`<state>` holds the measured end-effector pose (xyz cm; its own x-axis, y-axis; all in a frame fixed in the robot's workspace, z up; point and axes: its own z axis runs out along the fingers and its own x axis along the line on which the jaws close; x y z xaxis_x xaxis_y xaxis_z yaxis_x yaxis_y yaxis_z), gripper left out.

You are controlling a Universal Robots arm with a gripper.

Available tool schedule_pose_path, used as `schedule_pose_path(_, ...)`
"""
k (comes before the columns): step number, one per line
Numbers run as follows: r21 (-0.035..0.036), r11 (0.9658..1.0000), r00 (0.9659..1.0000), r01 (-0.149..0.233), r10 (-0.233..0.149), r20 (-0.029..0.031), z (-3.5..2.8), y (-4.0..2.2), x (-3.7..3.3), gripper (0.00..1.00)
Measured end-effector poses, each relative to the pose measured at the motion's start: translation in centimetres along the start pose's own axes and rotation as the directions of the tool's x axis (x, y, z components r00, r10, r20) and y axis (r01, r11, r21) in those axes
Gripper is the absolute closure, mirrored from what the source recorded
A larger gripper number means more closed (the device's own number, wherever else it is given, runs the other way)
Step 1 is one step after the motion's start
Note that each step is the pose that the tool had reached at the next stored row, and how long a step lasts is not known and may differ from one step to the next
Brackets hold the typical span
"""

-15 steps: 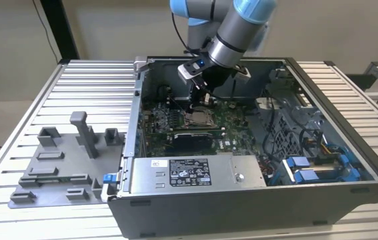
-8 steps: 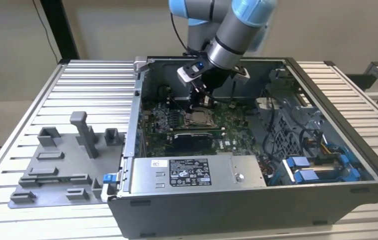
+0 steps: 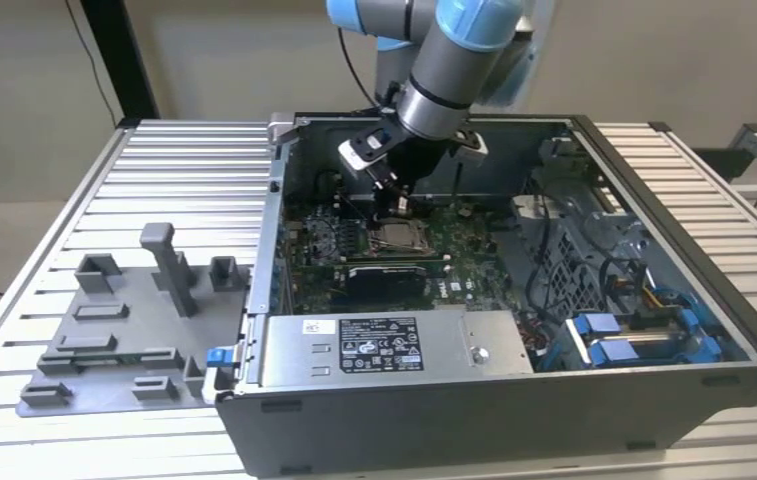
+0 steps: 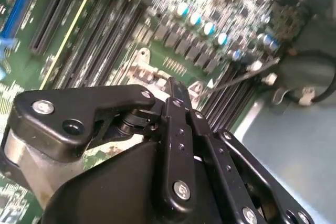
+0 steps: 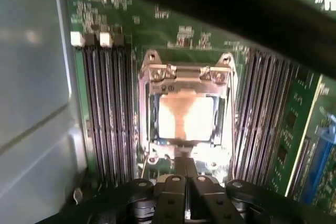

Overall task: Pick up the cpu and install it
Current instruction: 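Pick up the cpu and move it towards the insertion slot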

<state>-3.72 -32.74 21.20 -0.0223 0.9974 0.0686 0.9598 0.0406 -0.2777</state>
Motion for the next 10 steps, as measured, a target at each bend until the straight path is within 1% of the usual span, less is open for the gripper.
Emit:
schedule_pose_path(1, -0.0026, 1.0000, 1.0000, 0.000, 0.000, 0.0001, 0.03, -0.03, 0.01, 1.00)
schedule_pose_path(2, -0.0073, 1.0000, 1.0000, 0.000, 0.000, 0.0003, 0.04, -0.03, 0.02, 1.00)
schedule_pose_path(3, -0.0147, 0.9999, 1.0000, 0.001, -0.001, 0.0004, 0.05, -0.03, 0.02, 1.00)
schedule_pose_path(5, -0.0338, 0.9994, 1.0000, 0.002, -0.002, 0.0010, 0.09, -0.03, 0.02, 1.00)
schedule_pose_path(6, -0.0379, 0.9993, 1.0000, 0.003, -0.002, 0.0010, 0.12, -0.05, 0.03, 1.00)
schedule_pose_path(10, -0.0378, 0.9993, 1.0000, 0.002, -0.002, 0.0012, 0.17, -0.10, 0.02, 1.00)
